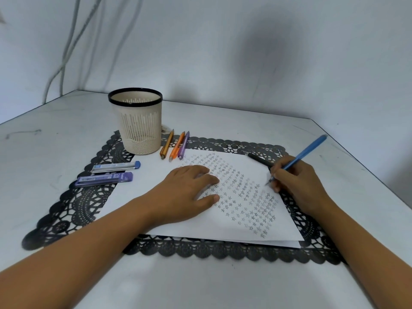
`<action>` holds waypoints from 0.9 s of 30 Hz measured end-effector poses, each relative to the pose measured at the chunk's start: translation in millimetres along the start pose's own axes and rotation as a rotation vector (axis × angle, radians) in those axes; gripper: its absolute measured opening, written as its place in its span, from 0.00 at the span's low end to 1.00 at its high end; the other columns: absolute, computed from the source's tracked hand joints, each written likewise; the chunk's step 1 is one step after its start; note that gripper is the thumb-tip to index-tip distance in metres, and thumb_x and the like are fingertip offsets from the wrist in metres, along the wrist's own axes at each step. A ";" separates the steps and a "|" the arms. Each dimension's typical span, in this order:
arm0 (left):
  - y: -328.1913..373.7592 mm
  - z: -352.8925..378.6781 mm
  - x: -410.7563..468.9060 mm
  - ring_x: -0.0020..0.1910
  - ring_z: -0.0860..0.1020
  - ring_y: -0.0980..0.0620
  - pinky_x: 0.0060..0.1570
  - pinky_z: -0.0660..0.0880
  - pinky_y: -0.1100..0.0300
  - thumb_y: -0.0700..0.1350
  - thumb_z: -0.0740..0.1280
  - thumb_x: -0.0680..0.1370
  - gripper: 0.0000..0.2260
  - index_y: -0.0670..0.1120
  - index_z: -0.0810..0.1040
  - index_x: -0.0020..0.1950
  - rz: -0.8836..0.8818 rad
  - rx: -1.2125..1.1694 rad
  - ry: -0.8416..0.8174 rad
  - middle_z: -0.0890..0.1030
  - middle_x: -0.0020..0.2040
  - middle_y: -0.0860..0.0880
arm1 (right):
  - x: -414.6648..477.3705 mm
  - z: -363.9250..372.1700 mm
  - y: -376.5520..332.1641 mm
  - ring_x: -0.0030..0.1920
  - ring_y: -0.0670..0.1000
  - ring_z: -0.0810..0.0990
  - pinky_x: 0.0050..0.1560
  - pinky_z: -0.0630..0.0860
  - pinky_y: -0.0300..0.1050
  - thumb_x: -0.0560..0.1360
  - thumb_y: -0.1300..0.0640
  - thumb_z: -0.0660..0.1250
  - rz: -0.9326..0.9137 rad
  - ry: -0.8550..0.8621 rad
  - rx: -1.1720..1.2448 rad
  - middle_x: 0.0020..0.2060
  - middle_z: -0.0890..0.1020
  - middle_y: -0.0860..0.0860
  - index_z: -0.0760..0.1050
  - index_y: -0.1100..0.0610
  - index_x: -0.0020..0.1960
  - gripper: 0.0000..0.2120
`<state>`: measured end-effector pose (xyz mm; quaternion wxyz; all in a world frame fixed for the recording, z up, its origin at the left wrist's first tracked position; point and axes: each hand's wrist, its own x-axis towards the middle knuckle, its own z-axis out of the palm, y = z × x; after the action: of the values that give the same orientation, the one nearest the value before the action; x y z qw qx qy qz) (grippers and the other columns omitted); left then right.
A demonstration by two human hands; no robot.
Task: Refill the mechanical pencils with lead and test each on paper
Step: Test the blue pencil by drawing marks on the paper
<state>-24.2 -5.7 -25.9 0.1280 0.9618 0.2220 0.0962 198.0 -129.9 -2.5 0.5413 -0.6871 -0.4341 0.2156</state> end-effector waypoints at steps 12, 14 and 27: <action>-3.2 2.9 0.6 0.69 0.61 0.53 0.67 0.57 0.58 0.69 0.43 0.68 0.33 0.58 0.65 0.68 0.014 0.011 0.022 0.64 0.71 0.52 | -2.8 5.1 -4.3 0.32 0.46 0.80 0.35 0.77 0.37 0.70 0.70 0.64 -0.027 -0.035 -0.143 0.33 0.80 0.56 0.74 0.60 0.37 0.07; -3.1 2.9 1.0 0.69 0.61 0.54 0.67 0.57 0.58 0.69 0.43 0.68 0.33 0.58 0.65 0.68 0.013 0.012 0.022 0.64 0.71 0.52 | -2.5 5.1 -4.7 0.30 0.44 0.80 0.34 0.78 0.35 0.71 0.70 0.64 -0.030 -0.039 -0.150 0.33 0.78 0.56 0.73 0.61 0.37 0.07; -3.8 3.1 0.9 0.69 0.61 0.53 0.68 0.57 0.56 0.69 0.43 0.69 0.32 0.58 0.65 0.68 0.012 0.007 0.013 0.64 0.71 0.52 | -0.1 5.1 -1.0 0.35 0.50 0.77 0.39 0.76 0.43 0.70 0.67 0.65 -0.058 -0.022 -0.235 0.33 0.76 0.53 0.72 0.57 0.36 0.08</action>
<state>-24.1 -2.6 -29.8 0.1225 0.9629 0.2173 0.1026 193.8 -127.1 -3.2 0.4581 -0.7305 -0.4821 0.1550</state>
